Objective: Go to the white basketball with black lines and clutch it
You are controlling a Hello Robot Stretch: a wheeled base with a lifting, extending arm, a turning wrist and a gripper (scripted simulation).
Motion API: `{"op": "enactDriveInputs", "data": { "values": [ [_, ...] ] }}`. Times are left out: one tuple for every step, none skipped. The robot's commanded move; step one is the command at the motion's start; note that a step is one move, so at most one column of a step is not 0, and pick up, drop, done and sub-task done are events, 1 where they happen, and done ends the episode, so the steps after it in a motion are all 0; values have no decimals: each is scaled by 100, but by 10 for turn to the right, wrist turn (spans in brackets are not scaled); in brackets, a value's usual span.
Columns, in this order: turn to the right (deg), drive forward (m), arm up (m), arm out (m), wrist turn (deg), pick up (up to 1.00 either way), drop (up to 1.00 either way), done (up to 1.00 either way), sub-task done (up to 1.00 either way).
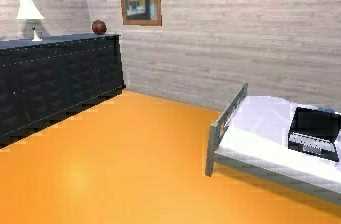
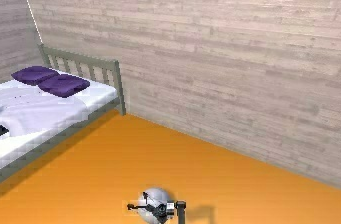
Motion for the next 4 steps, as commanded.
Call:
{"op": "enactDriveInputs", "data": {
  "values": [
    [0, 0, 0, 0, 210, 0, 0, 0, 0],
    [0, 0, -30, 0, 0, 0, 0, 0, 0],
    [0, 0, 0, 0, 0, 100, 0, 0, 0],
    [0, 0, 10, 0, 0, 0, 0, 0, 0]
  ]
}}
